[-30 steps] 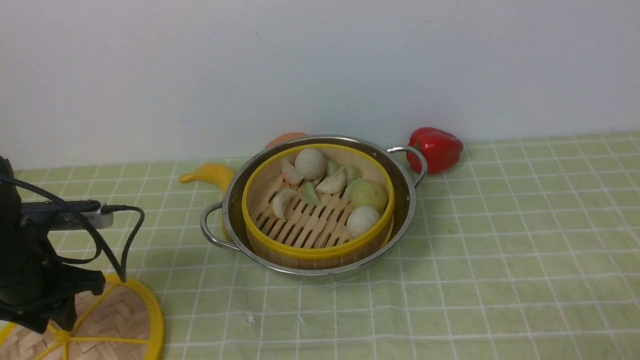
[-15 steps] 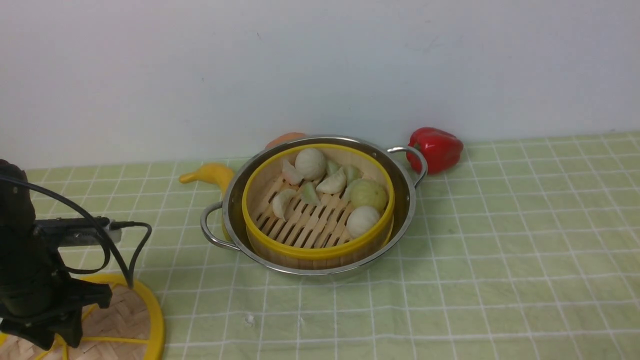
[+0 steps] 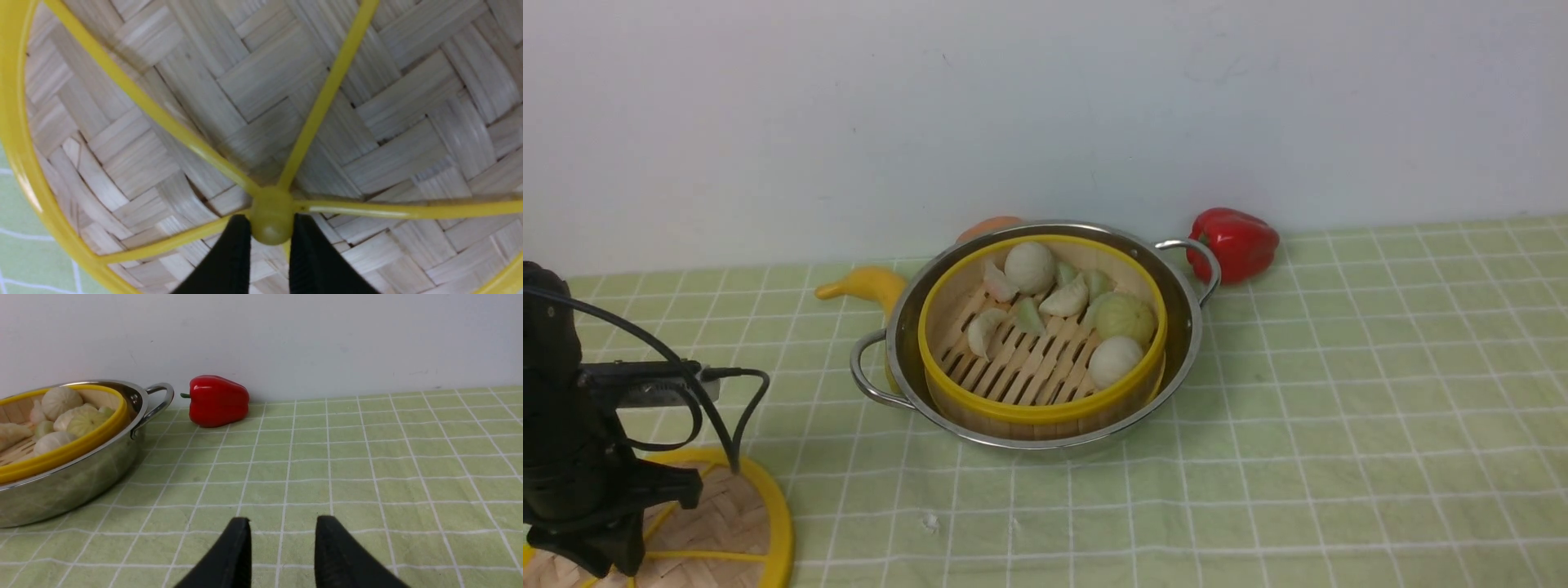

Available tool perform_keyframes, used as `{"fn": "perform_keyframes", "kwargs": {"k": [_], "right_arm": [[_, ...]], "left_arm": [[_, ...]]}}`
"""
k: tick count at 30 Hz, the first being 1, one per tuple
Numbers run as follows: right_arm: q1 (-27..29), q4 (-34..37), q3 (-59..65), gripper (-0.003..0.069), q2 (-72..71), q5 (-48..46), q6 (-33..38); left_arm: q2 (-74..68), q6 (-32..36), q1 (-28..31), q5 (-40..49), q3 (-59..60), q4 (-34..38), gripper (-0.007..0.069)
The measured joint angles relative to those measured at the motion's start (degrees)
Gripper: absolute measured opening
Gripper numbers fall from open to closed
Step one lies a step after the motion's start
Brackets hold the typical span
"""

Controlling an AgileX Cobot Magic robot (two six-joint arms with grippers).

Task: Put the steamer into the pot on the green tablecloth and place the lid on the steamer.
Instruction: 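Grasp the bamboo steamer lid lying on the table by its centre knob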

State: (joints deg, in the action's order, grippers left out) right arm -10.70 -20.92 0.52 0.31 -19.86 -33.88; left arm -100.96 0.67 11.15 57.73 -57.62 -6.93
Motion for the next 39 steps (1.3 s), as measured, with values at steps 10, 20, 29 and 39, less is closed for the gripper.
{"fn": "perform_keyframes", "kwargs": {"k": [10, 20, 29, 39], "right_arm": [[0.0, 0.0, 0.0, 0.024, 0.0, 0.0, -0.05], [0.0, 0.0, 0.0, 0.024, 0.0, 0.0, -0.05], [0.0, 0.0, 0.0, 0.024, 0.0, 0.0, -0.05], [0.0, 0.0, 0.0, 0.024, 0.0, 0.0, -0.05]], "left_arm": [[-0.2, 0.13, 0.0, 0.11, -1.62, 0.0, 0.011], [0.62, 0.93, 0.0, 0.16, -3.22, 0.33, 0.011], [-0.42, 1.24, 0.0, -1.74, -3.22, 0.4, 0.011], [-1.69, 1.48, 0.0, -2.3, -3.29, 0.45, 0.011]]}}
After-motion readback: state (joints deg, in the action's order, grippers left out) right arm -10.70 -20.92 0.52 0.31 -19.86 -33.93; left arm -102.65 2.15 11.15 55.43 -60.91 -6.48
